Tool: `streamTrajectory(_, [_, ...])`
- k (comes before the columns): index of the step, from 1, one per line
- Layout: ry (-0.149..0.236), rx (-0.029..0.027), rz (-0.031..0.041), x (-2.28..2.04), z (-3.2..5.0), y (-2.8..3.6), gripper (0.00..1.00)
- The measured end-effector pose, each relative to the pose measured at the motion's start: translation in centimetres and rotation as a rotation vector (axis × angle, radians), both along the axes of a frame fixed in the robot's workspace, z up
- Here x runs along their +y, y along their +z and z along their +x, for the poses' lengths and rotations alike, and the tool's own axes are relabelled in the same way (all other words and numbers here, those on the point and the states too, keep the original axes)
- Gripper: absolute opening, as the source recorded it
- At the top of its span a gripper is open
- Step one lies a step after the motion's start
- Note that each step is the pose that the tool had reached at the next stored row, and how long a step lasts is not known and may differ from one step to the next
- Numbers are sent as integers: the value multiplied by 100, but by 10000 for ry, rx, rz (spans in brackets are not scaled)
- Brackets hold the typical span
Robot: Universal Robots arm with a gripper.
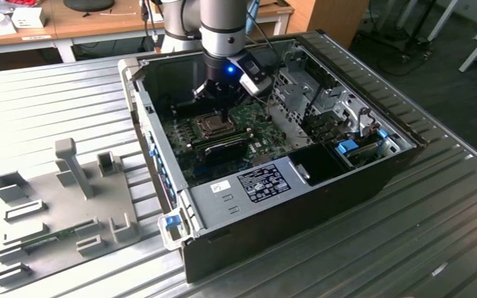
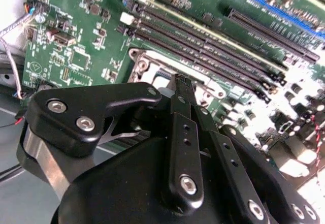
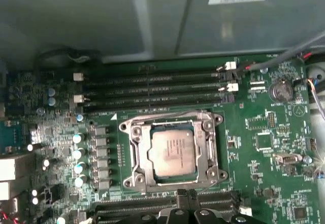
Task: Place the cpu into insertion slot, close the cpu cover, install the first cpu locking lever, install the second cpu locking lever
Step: 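Install the second cpu locking lever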
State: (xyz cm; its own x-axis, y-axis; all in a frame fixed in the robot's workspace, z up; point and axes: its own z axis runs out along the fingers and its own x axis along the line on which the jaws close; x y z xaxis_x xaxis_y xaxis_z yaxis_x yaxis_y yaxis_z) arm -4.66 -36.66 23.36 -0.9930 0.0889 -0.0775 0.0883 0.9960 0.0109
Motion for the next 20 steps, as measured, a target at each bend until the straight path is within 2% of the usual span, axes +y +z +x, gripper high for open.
streamTrajectory(2, [-1,0,1,-11,0,0,11])
streamTrajectory(15, [0,0,3,-11,-1,0,11])
streamTrajectory(20, [1,-15,3,-12,-64,0,11])
